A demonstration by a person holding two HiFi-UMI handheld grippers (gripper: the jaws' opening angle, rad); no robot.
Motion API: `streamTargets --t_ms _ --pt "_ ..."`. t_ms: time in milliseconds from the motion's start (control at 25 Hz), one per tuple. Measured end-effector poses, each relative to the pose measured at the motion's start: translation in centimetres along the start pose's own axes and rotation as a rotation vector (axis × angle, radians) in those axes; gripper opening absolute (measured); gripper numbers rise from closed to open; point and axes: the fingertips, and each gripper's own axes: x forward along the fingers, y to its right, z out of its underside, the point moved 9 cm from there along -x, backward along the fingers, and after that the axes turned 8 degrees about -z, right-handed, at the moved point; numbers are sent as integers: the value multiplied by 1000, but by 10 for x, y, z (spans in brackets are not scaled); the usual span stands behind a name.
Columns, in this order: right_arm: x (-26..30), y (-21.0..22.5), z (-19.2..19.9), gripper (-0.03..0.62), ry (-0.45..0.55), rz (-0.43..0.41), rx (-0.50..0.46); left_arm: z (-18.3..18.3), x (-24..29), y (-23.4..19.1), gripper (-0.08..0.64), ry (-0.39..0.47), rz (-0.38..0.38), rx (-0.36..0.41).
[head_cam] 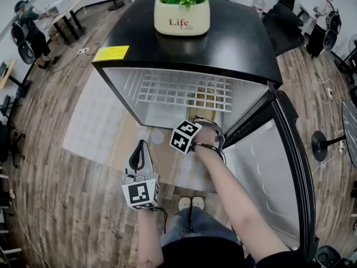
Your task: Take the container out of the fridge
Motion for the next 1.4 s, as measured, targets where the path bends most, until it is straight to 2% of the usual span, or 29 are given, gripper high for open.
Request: streamTargets --t_ms 360,640,920,1040,1400 --pt "-36 -45 -26 21 202 -67 16 -2 -18 -16 8 19 -56 3" --pt "-73 -87 -21 21 422 -158 86 -9 -43 -25 8 38 -99 7" --pt "-119 -109 7 21 775 -206 213 -19 -63 -23 8 63 -109 19" --pt "-137 -113 25 20 932 -223 296 -25 -69 -19 8 77 -104 26" --pt "-188 -111 76 20 1360 -151 391 -42 -72 -2 8 120 -68 48"
